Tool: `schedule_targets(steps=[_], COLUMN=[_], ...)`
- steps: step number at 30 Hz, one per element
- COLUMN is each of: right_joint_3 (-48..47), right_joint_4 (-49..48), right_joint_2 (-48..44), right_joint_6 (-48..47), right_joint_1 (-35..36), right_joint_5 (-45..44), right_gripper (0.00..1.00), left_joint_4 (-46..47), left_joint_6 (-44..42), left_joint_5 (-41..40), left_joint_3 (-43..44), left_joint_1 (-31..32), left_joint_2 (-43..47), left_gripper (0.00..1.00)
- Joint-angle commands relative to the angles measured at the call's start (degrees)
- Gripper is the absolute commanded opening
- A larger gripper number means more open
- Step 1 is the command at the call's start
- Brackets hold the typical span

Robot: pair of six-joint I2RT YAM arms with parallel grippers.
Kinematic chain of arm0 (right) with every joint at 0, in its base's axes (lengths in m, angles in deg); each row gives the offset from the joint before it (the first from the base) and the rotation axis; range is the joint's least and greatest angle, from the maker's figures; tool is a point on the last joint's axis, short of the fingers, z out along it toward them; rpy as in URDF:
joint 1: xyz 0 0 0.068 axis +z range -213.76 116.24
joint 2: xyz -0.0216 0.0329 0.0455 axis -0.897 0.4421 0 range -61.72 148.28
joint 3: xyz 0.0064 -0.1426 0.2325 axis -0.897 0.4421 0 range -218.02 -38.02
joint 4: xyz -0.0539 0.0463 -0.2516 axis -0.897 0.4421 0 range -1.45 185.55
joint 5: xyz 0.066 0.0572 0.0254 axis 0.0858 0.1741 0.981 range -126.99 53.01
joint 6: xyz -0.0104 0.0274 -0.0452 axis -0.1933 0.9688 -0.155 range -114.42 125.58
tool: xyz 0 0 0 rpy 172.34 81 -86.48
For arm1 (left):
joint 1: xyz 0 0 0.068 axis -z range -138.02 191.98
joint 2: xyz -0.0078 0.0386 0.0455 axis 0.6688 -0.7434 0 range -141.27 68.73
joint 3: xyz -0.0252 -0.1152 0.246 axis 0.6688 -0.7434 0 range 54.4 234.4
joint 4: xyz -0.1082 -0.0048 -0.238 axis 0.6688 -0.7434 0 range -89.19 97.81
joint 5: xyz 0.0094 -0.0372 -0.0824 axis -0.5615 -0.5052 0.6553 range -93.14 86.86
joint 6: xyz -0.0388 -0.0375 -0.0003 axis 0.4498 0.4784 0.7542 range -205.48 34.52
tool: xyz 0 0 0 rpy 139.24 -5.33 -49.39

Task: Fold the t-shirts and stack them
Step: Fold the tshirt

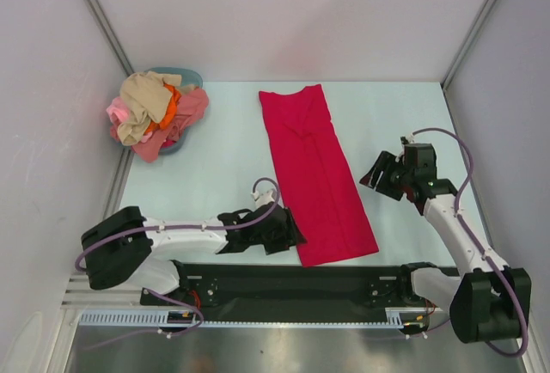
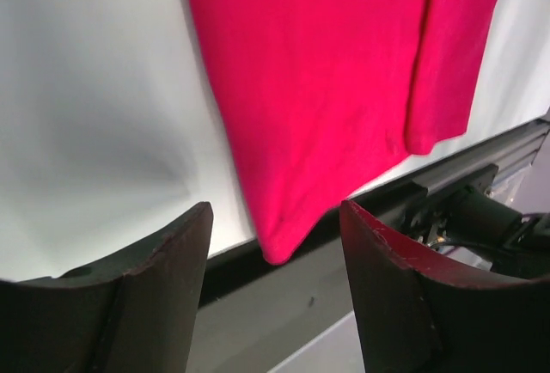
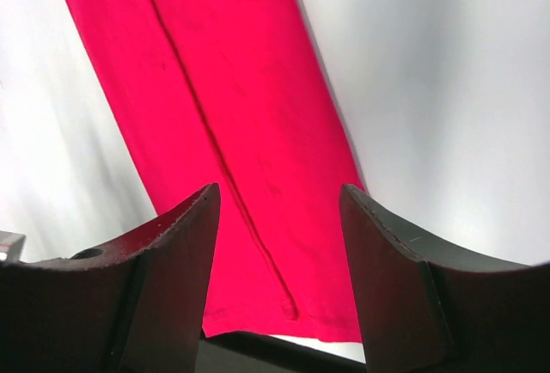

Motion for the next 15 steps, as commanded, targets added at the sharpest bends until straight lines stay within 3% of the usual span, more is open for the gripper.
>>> schedule_targets(steps=[1,10,15], right_joint_3=[1.7,4.1,3.5], right_joint_4=[2.9,3.4,4.0], right_joint_2=[-2.5,-6.4,-7.0], right_joint_6=[-0.1,0.9,1.0], right_joint_1=[0.2,1.2,2.3], right_joint_5=[-0.5,0.8,0.5], right_gripper=[0.63,0.63,0.63], left_joint_4=[0.0,3.3,9.6], left_joint_6=[8.2,13.1,12.9], left_joint_5=[-2.7,-0.2,0.6], left_joint_3=[-0.8,-2.5,-3.3], left_joint_1=[3.5,6.7,6.6], left_joint_2=[-1.5,-4.9,-6.0], left_gripper=[0.66,0.56,0.36])
